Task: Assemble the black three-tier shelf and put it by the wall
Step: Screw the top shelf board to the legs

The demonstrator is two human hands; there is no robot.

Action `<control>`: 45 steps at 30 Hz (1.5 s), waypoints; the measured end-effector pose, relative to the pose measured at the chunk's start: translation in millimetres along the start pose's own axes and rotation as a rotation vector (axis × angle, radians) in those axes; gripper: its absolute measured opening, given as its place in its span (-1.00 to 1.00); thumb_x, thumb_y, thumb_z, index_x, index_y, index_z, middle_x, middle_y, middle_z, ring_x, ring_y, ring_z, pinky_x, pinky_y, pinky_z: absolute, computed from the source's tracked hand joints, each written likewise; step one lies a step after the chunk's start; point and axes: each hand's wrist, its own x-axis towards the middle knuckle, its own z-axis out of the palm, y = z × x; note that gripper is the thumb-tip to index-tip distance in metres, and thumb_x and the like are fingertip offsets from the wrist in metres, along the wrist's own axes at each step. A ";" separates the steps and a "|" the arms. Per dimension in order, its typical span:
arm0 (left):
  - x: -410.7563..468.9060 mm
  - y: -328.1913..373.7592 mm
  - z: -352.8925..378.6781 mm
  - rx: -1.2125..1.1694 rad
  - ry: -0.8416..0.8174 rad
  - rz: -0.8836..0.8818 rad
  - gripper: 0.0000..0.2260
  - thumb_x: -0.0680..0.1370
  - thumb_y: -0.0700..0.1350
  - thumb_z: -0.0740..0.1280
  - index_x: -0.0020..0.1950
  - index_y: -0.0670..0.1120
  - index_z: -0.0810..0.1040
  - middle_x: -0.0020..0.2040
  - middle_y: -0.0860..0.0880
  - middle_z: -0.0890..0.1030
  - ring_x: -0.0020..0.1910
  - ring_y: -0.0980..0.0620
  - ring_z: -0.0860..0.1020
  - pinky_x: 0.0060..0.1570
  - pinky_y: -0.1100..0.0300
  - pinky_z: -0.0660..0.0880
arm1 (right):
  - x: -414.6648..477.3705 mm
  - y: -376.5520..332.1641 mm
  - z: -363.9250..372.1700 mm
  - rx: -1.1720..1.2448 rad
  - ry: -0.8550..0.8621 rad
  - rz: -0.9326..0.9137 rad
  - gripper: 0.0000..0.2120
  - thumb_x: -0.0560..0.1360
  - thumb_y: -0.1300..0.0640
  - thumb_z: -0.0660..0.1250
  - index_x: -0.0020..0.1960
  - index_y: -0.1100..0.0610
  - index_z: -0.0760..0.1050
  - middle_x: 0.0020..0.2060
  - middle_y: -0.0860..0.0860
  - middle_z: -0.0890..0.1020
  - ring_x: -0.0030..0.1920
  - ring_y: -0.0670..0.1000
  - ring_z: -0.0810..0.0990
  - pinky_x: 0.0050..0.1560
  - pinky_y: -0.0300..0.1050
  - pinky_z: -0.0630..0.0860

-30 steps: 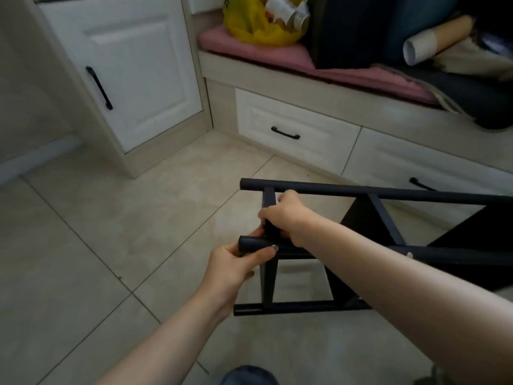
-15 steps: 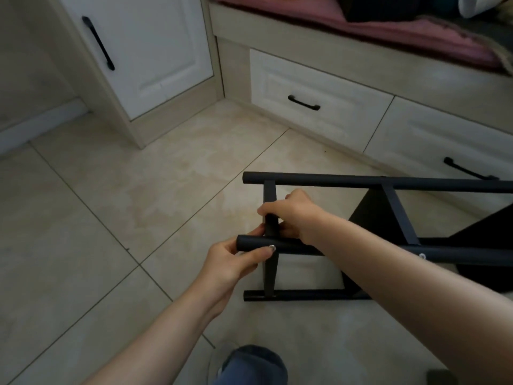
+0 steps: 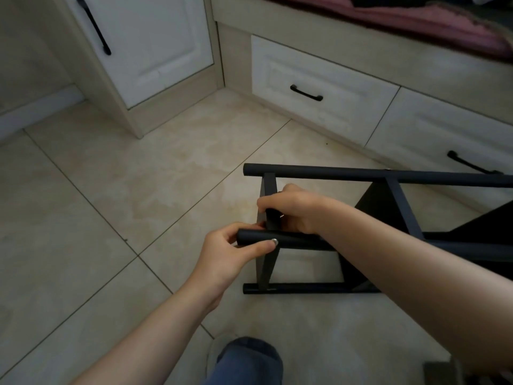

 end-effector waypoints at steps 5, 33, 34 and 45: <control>2.4 -1.8 -2.5 -0.014 -0.023 -0.021 -0.82 0.36 -0.14 0.60 -0.07 -0.01 0.72 -0.01 0.11 0.72 0.02 0.06 0.68 0.01 0.11 0.66 | -1.9 1.6 3.4 -0.038 0.049 -0.017 -0.77 0.48 0.16 0.41 0.02 0.20 0.41 -0.18 0.12 0.61 -0.34 0.03 0.65 -0.49 -0.22 0.54; -3.6 17.2 -16.5 0.745 -0.285 0.228 -0.30 0.42 0.10 0.56 0.52 0.09 0.40 0.25 0.14 0.59 -0.15 0.19 0.50 -0.13 0.47 0.39 | -59.2 74.9 -14.1 -0.312 0.242 -0.408 -0.82 0.61 -0.03 0.21 -0.09 0.03 0.41 -0.30 0.04 0.65 -0.31 -0.16 0.64 -0.42 -0.34 0.52; -3.0 17.3 -15.5 0.758 -0.296 0.243 -0.28 0.42 0.10 0.56 0.54 0.07 0.38 0.29 0.12 0.59 -0.13 0.18 0.52 -0.16 0.51 0.37 | -60.4 73.5 -16.0 -0.297 0.238 -0.401 -0.81 0.62 -0.05 0.20 -0.09 0.04 0.41 -0.31 0.04 0.65 -0.31 -0.15 0.65 -0.42 -0.34 0.51; 10.0 25.0 -19.9 0.847 -0.454 0.234 0.04 0.36 0.28 0.53 0.58 0.38 -0.15 0.51 0.49 0.08 0.39 0.06 0.40 0.18 0.38 0.42 | -65.3 66.8 -28.8 -0.236 0.114 -0.322 -0.70 0.65 0.11 0.01 -0.10 0.18 0.45 -0.27 0.13 0.69 -0.28 -0.04 0.66 -0.20 -0.11 0.58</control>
